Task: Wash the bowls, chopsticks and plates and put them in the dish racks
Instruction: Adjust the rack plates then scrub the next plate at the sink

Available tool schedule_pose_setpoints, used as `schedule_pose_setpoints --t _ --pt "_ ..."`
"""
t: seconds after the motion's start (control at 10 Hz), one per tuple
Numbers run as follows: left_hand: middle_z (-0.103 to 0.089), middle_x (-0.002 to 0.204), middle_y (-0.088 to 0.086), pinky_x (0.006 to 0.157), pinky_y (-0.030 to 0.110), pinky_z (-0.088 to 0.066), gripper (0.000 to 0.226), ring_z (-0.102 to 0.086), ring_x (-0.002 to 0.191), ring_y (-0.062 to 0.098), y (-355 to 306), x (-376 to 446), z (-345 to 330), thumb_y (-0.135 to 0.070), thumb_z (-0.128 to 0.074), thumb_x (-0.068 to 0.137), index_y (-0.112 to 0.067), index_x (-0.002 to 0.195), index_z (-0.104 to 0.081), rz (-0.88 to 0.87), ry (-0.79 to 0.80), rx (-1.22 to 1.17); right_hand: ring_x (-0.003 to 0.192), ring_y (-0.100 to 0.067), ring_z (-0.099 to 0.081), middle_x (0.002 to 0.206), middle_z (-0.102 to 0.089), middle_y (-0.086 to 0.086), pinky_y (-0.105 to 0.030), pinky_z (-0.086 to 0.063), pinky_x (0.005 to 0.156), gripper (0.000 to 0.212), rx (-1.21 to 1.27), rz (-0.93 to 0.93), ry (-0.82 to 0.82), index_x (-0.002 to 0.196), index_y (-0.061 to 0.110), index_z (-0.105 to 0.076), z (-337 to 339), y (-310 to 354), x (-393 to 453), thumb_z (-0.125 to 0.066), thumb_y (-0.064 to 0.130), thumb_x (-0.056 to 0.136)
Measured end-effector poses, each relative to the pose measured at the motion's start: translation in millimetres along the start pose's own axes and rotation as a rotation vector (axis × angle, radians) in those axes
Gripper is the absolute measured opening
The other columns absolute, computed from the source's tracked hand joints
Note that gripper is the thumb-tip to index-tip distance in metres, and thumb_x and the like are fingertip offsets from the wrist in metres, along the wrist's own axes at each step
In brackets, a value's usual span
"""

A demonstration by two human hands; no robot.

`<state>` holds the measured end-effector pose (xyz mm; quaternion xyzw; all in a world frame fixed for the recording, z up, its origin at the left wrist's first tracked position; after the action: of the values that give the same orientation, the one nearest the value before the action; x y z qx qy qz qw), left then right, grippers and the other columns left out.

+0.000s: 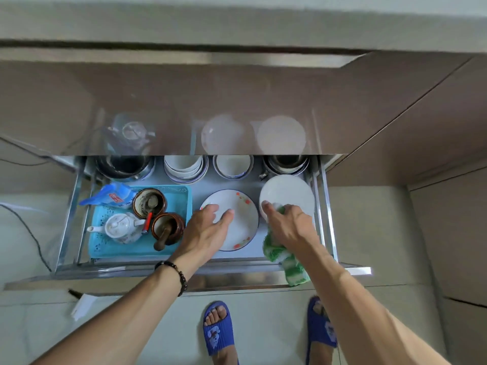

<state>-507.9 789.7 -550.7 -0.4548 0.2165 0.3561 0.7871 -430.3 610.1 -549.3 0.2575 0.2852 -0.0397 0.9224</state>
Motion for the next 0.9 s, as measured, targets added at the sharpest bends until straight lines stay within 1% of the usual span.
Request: schedule_pose_setpoints --t 0.1,0.2,0.3,0.4,0.5,0.6,0.7,0.8,0.9 --pt "-0.057 0.139 0.006 0.097 0.028 -0.039 0.047 -0.053 0.126 0.023 -52 -34 26 -0.047 -0.050 0.100 -0.019 0.138 -0.056 -0.099 -0.035 0.026 0.098 -0.032 -0.053 0.115 -0.060 -0.017 -0.032 -0.033 0.073 0.060 0.087 -0.083 0.080 0.122 0.003 -0.057 65 43 -44 -0.039 0.057 0.101" --pt "-0.063 0.130 0.004 0.099 0.034 -0.045 0.042 -0.058 0.118 0.023 -106 -69 51 -0.046 -0.051 0.100 -0.018 0.130 -0.062 -0.190 -0.060 0.020 0.094 -0.035 -0.054 0.114 -0.061 -0.019 -0.038 -0.038 0.076 0.078 0.051 0.036 0.025 0.124 0.006 -0.058 117 72 -65 -0.016 0.065 0.095" --pt "-0.067 0.124 0.004 0.091 0.027 -0.042 0.041 -0.060 0.112 0.020 -165 -107 77 -0.044 -0.049 0.101 -0.015 0.126 -0.064 -0.300 -0.061 -0.007 0.102 -0.037 -0.055 0.121 -0.059 -0.022 -0.038 -0.041 0.083 0.072 0.145 0.063 -0.049 0.124 0.008 -0.059 183 104 -88 -0.018 0.061 0.097" --pt "-0.067 0.120 0.001 0.083 0.024 -0.036 0.039 -0.058 0.109 0.017 -219 -137 103 -0.045 -0.046 0.103 -0.017 0.122 -0.066 -0.392 -0.102 0.023 0.112 -0.041 -0.058 0.118 -0.062 -0.023 -0.042 -0.045 0.097 0.043 0.221 0.083 -0.129 0.092 0.015 -0.059 243 123 -104 -0.035 0.050 0.100" --pt "-0.067 0.120 0.003 0.085 0.028 -0.040 0.039 -0.058 0.108 0.017 -271 -159 127 -0.045 -0.046 0.102 -0.018 0.118 -0.068 -0.470 -0.153 0.018 0.102 -0.038 -0.058 0.106 -0.061 -0.022 -0.041 -0.044 0.088 0.040 0.246 0.119 -0.175 0.071 0.021 -0.045 297 137 -113 -0.037 0.045 0.102" --pt "-0.058 0.128 0.011 0.096 0.031 -0.040 0.041 -0.054 0.119 0.022 -315 -164 141 -0.044 -0.048 0.101 -0.016 0.125 -0.065 -0.505 -0.197 0.005 0.078 -0.028 -0.053 0.084 -0.057 -0.012 -0.036 -0.039 0.073 0.049 0.351 0.096 -0.205 0.073 0.011 -0.051 345 138 -104 -0.040 0.052 0.099" --pt "-0.051 0.137 0.010 0.096 0.029 -0.037 0.050 -0.049 0.127 0.023 -355 -156 141 -0.046 -0.047 0.101 -0.016 0.140 -0.054 -0.503 -0.216 0.029 0.067 -0.022 -0.046 0.076 -0.051 -0.008 -0.034 -0.036 0.064 0.053 0.410 0.073 -0.218 0.072 0.010 -0.049 385 132 -75 -0.043 0.056 0.097" --pt "-0.048 0.143 0.009 0.100 0.032 -0.036 0.056 -0.045 0.131 0.023 -388 -134 136 -0.047 -0.046 0.101 -0.016 0.148 -0.042 -0.438 -0.244 0.018 0.070 -0.024 -0.047 0.079 -0.051 -0.009 -0.034 -0.038 0.068 0.053 0.452 0.052 -0.219 0.074 0.010 -0.049 420 126 -33 -0.047 0.059 0.095" --pt "-0.047 0.147 0.011 0.097 0.029 -0.035 0.063 -0.046 0.133 0.023 -412 -106 128 -0.047 -0.047 0.101 -0.014 0.153 -0.033 -0.341 -0.267 -0.037 0.070 -0.022 -0.049 0.079 -0.052 -0.008 -0.034 -0.040 0.071 0.051 0.430 0.041 -0.188 0.080 0.009 -0.053 448 123 16 -0.050 0.058 0.094"
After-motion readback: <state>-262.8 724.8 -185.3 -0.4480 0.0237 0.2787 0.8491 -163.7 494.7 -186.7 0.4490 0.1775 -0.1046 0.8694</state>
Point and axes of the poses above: each hand's wrist, its own x-axis towards the middle knuckle, its own z-axis out of the back of the hand, y = z × x, the point moved 6 cm from there along x, towards the middle knuckle
